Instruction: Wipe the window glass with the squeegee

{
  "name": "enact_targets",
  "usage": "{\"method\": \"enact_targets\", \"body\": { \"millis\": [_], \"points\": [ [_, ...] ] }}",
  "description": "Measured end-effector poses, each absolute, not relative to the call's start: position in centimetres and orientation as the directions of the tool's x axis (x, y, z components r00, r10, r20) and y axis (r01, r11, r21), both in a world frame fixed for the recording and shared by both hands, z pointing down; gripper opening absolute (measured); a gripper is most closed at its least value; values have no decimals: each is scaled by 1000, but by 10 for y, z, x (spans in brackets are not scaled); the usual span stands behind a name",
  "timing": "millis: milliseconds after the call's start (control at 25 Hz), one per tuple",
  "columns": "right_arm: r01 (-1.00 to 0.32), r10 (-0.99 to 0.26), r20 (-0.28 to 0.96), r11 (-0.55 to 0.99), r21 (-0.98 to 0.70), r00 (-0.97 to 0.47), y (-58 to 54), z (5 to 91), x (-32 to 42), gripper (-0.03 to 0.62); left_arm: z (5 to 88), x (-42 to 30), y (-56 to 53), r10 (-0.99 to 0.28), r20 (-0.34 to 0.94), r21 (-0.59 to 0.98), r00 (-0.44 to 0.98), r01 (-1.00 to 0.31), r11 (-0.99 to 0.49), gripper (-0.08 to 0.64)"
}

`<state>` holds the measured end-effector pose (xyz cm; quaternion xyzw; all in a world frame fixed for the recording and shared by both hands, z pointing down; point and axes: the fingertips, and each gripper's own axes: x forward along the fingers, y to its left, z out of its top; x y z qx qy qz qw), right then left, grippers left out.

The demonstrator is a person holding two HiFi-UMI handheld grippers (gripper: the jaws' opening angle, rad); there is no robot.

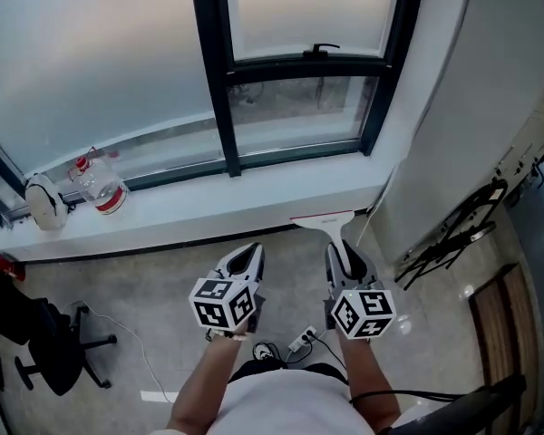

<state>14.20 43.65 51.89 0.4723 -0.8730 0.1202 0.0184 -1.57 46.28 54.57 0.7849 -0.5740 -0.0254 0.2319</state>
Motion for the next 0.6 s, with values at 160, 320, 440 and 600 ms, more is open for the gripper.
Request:
{"method": "enact_targets", "body": {
  "millis": [160,320,440,600],
  "points": [
    [-835,-829,129,520,-182,-544,422,515,104,92,542,-45,444,-907,221,375,359,-890,-261,0],
    [-836,-829,135,520,-174,-543,408,514,82,92,538,-66,426,-910,216,370,354,-892,-259,0],
    [-838,-831,128,521,-164,-542,397,509,71,92,535,-77,415,-912,215,362,350,-896,-258,0],
    [-840,-833,126,519,-158,-538,382,511,61,92,537,-87,399,-916,223,352,335,-903,-244,0]
  ]
}}
